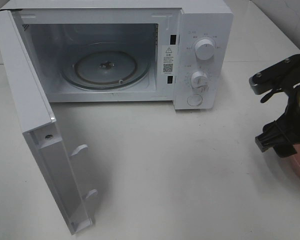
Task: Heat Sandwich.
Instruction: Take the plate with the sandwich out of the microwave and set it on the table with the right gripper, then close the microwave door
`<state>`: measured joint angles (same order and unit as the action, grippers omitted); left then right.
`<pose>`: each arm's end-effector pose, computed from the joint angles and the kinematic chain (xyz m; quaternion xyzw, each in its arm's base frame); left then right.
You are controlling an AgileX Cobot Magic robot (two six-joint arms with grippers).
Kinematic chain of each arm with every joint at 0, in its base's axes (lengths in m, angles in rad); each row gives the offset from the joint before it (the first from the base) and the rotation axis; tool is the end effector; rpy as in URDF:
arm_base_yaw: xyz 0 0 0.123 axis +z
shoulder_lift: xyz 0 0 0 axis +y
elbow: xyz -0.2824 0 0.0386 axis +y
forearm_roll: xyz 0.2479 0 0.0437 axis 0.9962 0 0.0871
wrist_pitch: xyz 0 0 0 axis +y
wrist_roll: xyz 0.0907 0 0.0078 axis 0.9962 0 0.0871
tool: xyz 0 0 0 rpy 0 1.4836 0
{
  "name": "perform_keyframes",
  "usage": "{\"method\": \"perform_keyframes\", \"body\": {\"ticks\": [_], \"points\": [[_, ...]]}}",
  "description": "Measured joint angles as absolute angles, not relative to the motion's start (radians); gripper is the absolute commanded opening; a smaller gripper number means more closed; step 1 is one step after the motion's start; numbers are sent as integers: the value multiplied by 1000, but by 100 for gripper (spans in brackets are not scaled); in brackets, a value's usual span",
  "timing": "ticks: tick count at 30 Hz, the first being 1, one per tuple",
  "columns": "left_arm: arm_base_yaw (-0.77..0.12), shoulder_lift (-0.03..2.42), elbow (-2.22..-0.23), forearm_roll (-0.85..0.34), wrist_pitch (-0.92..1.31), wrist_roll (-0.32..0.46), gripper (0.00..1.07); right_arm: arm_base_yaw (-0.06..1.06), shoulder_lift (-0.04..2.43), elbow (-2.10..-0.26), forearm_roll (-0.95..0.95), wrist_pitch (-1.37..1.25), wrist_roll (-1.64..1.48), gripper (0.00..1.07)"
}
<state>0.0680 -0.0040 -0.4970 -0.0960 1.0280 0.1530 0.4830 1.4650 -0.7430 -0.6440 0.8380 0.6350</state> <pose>-0.0035 -0.0077 0.2793 0.0369 0.8425 0.0113 0.5372 0.2317 0.0756 0.1972 -0.1274 0.9599 -0.1833 0.1695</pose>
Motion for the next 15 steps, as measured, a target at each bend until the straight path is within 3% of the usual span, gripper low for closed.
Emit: {"method": "perform_keyframes", "body": {"ticks": [15], "points": [[68, -4, -497, -96, 1028, 153, 104, 483, 1049, -743, -230, 986, 197, 78]]}}
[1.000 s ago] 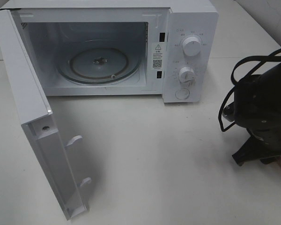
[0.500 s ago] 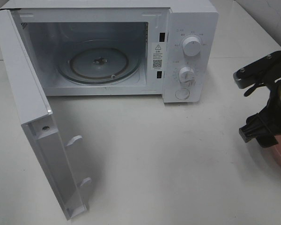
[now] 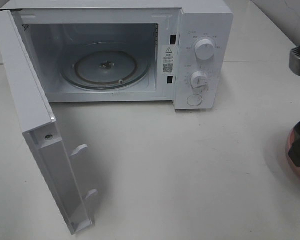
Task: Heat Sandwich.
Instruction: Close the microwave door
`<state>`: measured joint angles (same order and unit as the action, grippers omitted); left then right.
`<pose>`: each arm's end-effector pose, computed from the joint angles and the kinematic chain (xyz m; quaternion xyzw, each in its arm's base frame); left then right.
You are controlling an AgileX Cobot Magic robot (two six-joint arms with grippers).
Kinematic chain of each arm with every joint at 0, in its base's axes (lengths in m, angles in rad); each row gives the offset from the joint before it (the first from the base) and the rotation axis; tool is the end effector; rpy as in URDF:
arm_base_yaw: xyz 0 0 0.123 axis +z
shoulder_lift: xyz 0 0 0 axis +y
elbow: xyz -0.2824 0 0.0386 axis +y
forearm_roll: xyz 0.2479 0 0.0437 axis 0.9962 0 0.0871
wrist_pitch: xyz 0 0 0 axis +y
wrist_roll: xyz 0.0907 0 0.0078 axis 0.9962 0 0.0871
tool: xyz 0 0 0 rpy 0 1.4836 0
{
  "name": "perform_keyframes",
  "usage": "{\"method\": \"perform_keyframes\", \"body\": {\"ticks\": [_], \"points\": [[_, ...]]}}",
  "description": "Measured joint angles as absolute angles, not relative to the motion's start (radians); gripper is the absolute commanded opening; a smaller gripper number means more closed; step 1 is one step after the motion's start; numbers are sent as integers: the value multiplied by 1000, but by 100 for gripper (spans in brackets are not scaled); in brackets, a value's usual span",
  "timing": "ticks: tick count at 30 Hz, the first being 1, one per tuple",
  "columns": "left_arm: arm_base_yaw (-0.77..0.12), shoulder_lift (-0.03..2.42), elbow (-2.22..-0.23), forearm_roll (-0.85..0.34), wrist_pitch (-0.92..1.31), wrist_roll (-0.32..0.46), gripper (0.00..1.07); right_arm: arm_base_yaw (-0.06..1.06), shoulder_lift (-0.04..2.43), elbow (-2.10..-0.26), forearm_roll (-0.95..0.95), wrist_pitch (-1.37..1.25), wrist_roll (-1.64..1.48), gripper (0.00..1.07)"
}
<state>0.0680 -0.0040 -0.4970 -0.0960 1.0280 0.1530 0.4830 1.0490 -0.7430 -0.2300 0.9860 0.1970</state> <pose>-0.0035 -0.0077 0.2793 0.0369 0.8425 0.0113 0.5372 0.1632 0.0660 0.2710 -0.1836 0.9604 -0.0393 0.2056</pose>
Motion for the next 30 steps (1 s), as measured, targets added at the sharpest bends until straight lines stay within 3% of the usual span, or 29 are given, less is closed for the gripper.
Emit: {"method": "perform_keyframes", "body": {"ticks": [6, 19, 30], "points": [[68, -4, -497, -96, 1028, 153, 104, 483, 882, -743, -127, 1068, 102, 76], [68, -4, -497, -96, 1028, 153, 104, 479, 449, -700, -104, 1159, 74, 76], [68, -4, -497, -96, 1028, 153, 104, 217, 105, -539, -84, 1101, 28, 76]]}}
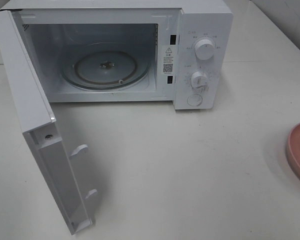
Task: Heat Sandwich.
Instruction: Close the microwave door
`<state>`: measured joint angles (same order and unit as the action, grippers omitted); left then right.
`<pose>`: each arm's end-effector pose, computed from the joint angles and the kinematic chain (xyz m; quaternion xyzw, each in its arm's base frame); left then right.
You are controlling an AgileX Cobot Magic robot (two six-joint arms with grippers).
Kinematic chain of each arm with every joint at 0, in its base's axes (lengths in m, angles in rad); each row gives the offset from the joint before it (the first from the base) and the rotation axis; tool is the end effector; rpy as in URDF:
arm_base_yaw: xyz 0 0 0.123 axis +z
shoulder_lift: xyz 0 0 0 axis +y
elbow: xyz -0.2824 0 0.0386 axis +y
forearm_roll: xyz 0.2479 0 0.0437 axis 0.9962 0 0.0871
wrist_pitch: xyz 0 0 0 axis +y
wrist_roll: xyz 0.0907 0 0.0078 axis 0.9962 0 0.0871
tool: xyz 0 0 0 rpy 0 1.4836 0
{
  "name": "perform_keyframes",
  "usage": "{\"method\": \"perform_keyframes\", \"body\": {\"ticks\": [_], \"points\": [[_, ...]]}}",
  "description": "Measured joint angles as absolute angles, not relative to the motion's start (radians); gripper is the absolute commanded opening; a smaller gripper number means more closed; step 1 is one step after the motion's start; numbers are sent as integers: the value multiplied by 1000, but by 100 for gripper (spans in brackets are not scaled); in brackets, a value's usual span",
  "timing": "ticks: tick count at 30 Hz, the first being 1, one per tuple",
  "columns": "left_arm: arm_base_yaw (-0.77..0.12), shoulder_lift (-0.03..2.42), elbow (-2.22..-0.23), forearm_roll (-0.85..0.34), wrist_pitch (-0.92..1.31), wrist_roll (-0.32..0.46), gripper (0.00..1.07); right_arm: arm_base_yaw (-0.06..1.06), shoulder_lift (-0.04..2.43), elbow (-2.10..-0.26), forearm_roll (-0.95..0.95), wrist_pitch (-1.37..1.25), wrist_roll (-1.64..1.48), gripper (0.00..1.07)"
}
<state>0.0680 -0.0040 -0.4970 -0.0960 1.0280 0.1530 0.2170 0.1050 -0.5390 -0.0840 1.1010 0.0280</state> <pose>-0.0035 -0.0077 0.2793 0.0369 0.8425 0.0113 0.5372 0.0070 -0.0054 0.2851 -0.0819 0.8751 0.0164 0.4766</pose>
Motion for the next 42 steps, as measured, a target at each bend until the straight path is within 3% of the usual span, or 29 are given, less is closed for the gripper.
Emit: {"method": "perform_keyframes", "body": {"ticks": [11, 42], "points": [[68, -4, -497, -96, 1028, 153, 104, 59, -4, -507, -35, 1047, 7, 76], [68, -4, -497, -96, 1028, 153, 104, 57, -4, -507, -30, 1047, 7, 76]]}}
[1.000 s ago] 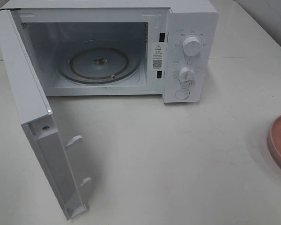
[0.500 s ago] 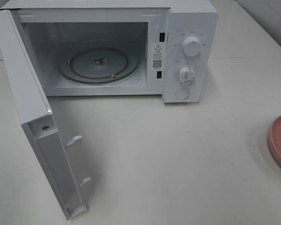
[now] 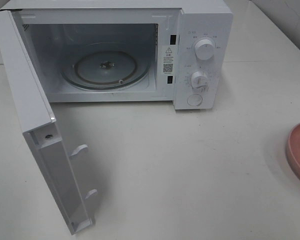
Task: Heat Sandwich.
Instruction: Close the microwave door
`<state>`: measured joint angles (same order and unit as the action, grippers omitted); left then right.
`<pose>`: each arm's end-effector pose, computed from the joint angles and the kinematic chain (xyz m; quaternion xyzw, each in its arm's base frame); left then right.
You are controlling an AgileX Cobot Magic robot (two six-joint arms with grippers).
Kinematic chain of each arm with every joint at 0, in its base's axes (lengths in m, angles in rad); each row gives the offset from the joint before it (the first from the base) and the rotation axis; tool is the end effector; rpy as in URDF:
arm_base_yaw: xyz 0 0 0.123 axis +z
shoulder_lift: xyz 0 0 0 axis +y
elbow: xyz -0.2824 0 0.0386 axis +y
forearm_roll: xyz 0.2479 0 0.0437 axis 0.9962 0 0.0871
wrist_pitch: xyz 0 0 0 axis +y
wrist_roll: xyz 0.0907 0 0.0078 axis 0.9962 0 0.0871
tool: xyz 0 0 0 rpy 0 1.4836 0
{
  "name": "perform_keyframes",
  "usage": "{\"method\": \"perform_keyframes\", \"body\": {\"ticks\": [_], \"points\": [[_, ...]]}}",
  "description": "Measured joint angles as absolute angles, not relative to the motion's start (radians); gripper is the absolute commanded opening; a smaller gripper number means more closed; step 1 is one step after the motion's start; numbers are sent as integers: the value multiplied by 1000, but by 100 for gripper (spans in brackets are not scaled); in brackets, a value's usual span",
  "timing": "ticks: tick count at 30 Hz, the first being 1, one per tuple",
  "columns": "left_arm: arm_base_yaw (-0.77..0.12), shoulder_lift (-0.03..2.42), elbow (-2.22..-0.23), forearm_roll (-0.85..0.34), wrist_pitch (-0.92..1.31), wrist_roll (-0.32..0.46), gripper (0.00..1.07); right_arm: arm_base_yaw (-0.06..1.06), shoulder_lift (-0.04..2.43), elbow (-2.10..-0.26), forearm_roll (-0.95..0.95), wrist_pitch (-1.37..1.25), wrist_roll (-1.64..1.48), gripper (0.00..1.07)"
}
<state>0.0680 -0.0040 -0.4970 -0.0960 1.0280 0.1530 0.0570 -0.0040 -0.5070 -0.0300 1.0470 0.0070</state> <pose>-0.0035 -0.0077 0.2793 0.0369 0.8425 0.0113 0.5372 -0.0056 -0.0027 0.2802 -0.0206 0.8464 0.0020 0.5322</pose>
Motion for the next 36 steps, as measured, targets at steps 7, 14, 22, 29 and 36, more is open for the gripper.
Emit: {"method": "perform_keyframes", "body": {"ticks": [7, 14, 22, 29, 36], "points": [[68, -4, -497, -96, 1028, 153, 104, 57, -4, -507, -28, 1047, 7, 76], [68, -4, -497, -94, 1028, 150, 104, 57, -4, -507, -28, 1047, 7, 76], [68, 97, -530, -74, 941, 134, 87, 57, -4, -507, -28, 1047, 7, 76], [68, 295, -532, -62, 829, 134, 28, 57, -4, -507, -28, 1047, 7, 76], [68, 431, -523, -62, 695, 134, 0, 57, -4, -507, -28, 1047, 7, 76]]}}
